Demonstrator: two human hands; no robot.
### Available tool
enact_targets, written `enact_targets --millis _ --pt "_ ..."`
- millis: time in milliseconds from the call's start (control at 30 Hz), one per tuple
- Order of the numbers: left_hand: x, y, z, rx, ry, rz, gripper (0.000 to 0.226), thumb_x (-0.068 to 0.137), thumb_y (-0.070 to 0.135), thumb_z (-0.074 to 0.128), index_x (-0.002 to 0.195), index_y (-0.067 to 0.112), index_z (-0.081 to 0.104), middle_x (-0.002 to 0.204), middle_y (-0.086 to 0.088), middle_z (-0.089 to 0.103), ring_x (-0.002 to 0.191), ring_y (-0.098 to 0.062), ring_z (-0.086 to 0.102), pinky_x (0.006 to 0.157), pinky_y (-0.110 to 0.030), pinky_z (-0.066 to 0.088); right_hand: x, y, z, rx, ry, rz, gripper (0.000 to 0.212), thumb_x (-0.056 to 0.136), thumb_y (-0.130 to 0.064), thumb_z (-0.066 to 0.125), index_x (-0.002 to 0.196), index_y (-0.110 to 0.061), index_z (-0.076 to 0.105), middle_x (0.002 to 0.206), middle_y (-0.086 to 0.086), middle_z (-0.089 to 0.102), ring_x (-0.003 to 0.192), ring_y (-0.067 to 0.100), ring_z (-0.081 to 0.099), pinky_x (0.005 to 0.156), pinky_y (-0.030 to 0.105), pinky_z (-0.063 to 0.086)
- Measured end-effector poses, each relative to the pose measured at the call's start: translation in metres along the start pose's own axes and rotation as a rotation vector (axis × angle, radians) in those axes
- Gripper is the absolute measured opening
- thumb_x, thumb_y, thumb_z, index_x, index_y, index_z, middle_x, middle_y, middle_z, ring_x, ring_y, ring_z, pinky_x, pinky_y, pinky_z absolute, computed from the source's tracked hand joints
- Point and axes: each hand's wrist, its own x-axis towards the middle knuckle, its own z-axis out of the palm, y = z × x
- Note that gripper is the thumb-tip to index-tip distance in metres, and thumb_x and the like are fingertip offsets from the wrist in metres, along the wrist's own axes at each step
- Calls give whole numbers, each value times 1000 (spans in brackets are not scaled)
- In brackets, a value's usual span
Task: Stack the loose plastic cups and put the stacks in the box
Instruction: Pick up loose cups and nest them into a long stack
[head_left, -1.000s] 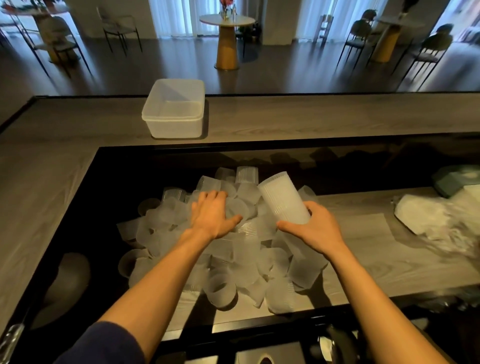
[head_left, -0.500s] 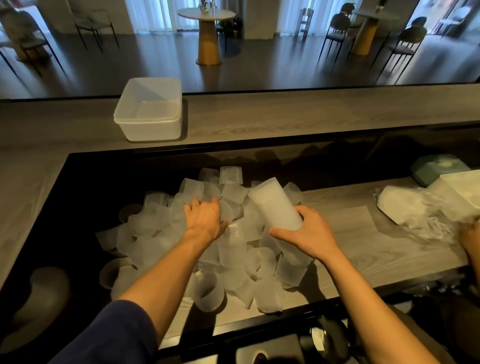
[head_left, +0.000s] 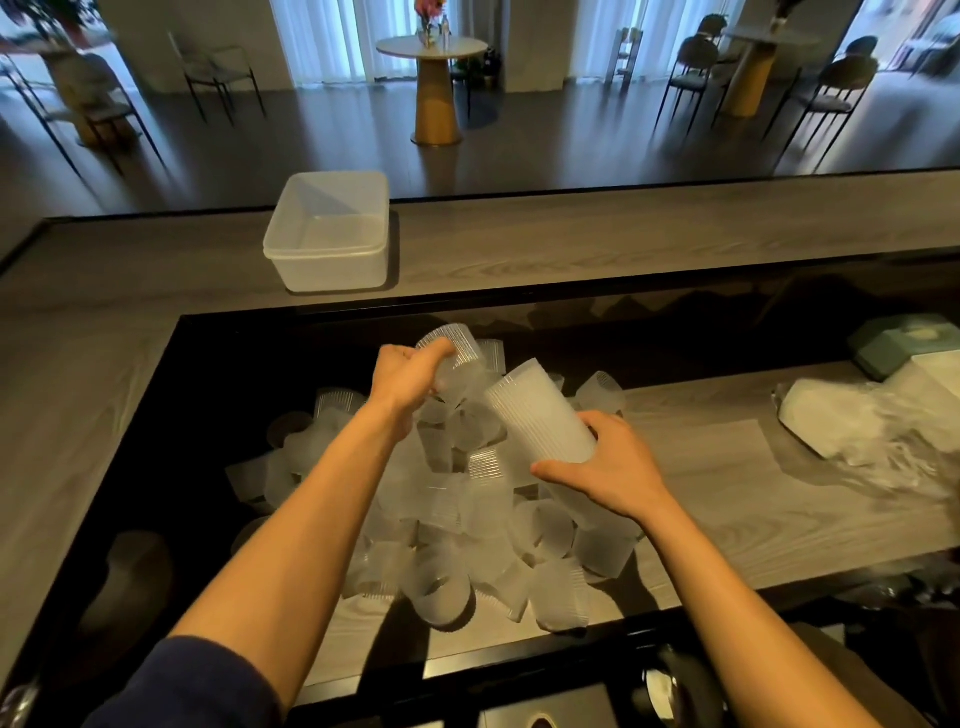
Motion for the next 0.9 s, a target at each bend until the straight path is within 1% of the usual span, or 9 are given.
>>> enact_targets --millis 100,200,267,333,567,667,767,833,900 --pt "-5 -3 -5 -134 -78 -21 52 63 46 79 97 10 65 87 -7 67 58 -14 49 51 -25 42 0 -7 2 -45 10 -43 87 56 -79 76 126 -30 57 115 -9 57 101 9 54 75 25 49" --pt "-10 -10 -4 -192 -196 -28 63 75 35 81 128 8 60 111 -9 73 82 -18 66 73 -30 58 1 -13 5 -73 30 -64 83 60 -73 80 126 -29 57 114 -7 55 99 10 53 74 25 48" --pt "-15 -13 -1 -172 -246 -27 47 84 28 76 126 11 64 119 -8 71 106 -19 68 96 -36 55 3 -16 7 -99 29 -78 85 59 -76 78 126 -30 56 113 -7 55 100 11 54 78 29 52" --pt "-20 -11 -1 -178 -255 -29 37 84 29 75 118 14 69 121 -8 69 116 -23 63 106 -44 50 3 -17 9 -109 20 -92 88 56 -80 74 126 -31 56 113 -8 55 101 12 54 80 32 54" --pt "-22 -8 -7 -37 -169 74 23 83 23 76 104 13 73 113 -5 68 111 -21 62 100 -44 53 6 -24 7 -92 22 -164 81 58 -77 76 124 -35 57 108 -11 54 99 12 53 79 33 53" --pt "-31 0 -6 -57 -285 29 20 92 29 68 107 16 72 105 -1 66 101 -18 61 85 -33 52 10 -29 8 -56 33 -171 80 61 -73 80 125 -31 58 107 -12 53 99 12 54 79 33 53" --pt "-39 4 -3 -14 -411 22 20 97 34 62 114 25 67 104 3 68 98 -12 63 95 -39 51 17 -36 9 -21 60 -164 84 60 -75 80 128 -30 57 113 -11 53 99 9 54 77 29 51" --pt "-37 5 -4 -34 -419 5 24 99 43 58 117 29 64 113 4 66 103 -11 62 94 -38 50 21 -39 9 -4 70 -161 85 61 -70 83 130 -29 56 115 -10 52 100 9 54 76 27 48" --pt "-27 6 -6 -92 -363 -28 39 98 53 53 124 26 62 114 2 67 96 -9 64 81 -31 47 24 -39 7 11 74 -152 83 62 -68 84 130 -27 57 116 -9 54 101 9 54 79 28 49"
